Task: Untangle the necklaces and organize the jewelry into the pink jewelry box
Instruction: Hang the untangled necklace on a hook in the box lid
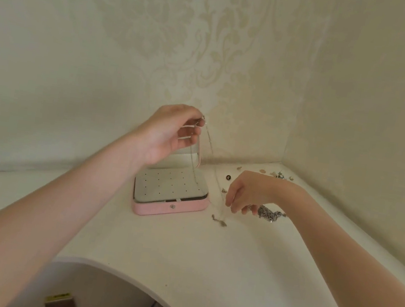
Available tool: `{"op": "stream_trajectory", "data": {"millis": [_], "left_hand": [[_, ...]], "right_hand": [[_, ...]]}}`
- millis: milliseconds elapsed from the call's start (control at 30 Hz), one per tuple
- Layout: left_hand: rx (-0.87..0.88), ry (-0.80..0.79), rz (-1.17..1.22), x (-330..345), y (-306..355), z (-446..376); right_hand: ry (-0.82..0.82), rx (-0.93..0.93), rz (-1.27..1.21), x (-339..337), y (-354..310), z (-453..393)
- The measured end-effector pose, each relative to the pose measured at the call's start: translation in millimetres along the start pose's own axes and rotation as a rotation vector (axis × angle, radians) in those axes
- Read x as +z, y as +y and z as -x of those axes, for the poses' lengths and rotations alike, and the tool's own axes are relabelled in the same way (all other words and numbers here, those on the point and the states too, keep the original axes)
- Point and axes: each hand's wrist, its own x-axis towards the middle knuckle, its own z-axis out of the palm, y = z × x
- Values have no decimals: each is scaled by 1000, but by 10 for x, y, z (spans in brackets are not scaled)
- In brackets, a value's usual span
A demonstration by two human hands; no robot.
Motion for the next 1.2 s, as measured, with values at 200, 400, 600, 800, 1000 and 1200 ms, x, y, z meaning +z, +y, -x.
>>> {"op": "stream_trajectory", "data": {"millis": [200,400,600,800,1000,1200], "left_hand": [[76,-67,-159,97,235,17],[97,-102,-244,69,472,102],[147,-70,-248,-14,759,143],[150,-80,-129,-61,889,121],[233,-58,-50,-103,970,68],[308,252,127,-447,778,-79]], "right_hand": [[-44,-281,-383,-178,-374,161],[-26,-413,-686,-176,-604,138],[102,-417,-836,-185,-623,111],[49,-260,-504,-109,-474,80],[87,-159,-480,-29,-323,7],[301,-22,-883,-223,-242,-25]]}}
